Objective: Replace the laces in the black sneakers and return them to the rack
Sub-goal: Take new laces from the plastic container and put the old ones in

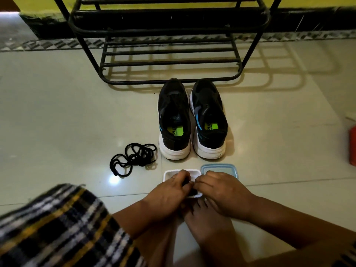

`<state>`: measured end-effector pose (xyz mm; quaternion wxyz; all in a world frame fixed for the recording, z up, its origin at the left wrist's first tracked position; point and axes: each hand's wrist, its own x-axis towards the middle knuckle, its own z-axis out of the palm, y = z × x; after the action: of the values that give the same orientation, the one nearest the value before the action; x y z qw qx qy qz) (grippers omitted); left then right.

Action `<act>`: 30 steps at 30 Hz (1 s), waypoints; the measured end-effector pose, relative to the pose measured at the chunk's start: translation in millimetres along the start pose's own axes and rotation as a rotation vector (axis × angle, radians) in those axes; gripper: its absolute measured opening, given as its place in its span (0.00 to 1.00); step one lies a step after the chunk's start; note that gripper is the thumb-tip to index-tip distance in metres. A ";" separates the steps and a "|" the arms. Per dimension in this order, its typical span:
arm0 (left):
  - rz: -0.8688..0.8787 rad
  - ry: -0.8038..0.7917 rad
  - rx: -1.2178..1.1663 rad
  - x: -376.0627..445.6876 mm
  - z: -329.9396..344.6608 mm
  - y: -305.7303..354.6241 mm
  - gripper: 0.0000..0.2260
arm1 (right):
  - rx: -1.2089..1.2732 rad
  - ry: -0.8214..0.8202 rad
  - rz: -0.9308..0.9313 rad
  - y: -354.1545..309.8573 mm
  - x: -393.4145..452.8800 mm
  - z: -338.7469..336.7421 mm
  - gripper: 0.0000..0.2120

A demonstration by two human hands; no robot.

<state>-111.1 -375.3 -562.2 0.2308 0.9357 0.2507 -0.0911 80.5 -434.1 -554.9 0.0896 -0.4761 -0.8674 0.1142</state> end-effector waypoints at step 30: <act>-0.057 -0.122 0.131 -12.2 -13.5 -19.0 0.26 | -0.012 -0.493 0.077 -6.0 20.6 -5.0 0.21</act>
<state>-130.6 -359.4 -554.2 0.1812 0.9341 0.2561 -0.1705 66.0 -419.2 -547.4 -0.1321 -0.4671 -0.8447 0.2253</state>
